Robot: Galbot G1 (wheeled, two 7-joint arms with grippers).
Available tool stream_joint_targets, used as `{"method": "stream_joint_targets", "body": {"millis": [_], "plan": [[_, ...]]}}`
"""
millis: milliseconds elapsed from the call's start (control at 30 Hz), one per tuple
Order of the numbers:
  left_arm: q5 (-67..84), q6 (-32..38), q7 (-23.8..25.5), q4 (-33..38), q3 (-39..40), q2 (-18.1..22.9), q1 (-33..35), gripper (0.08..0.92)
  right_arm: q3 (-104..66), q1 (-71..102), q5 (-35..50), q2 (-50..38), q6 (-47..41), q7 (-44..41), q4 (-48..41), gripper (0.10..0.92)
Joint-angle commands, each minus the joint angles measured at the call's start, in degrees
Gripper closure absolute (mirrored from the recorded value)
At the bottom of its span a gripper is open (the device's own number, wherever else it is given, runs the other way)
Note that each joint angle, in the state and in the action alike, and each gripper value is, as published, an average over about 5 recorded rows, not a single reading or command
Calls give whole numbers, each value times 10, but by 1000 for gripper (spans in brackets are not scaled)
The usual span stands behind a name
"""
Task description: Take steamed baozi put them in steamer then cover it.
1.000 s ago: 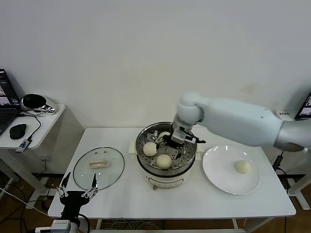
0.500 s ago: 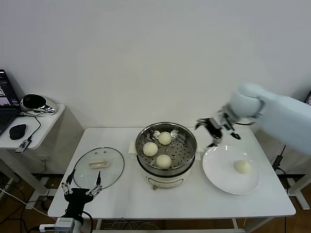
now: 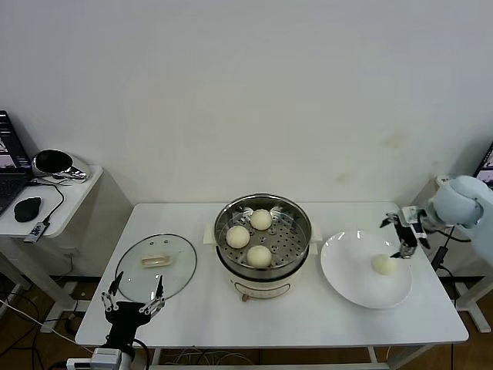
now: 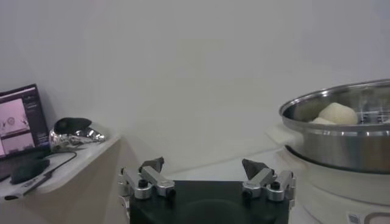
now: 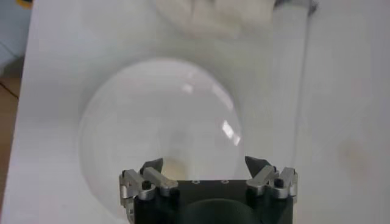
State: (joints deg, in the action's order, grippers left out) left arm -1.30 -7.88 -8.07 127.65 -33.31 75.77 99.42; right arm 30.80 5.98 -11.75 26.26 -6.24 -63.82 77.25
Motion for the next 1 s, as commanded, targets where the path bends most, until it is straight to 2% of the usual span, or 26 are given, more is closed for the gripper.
{"method": "stream_joint_targets", "body": {"millis": [33, 367, 733, 1000], "plan": [[-5, 0, 1, 0, -1, 3, 4, 177, -97, 115, -72, 59, 28, 2, -137, 203], [-5, 0, 1, -1, -7, 3, 9, 177, -77, 81, -84, 147, 39, 7, -216, 203], [-4, 1, 1, -6, -7, 4, 6, 177, -73, 62, -116, 177, 34, 15, -258, 211], [-3, 1, 1, -8, -7, 6, 6, 177, -77, 60, -132, 178, 27, 13, -260, 294]]}}
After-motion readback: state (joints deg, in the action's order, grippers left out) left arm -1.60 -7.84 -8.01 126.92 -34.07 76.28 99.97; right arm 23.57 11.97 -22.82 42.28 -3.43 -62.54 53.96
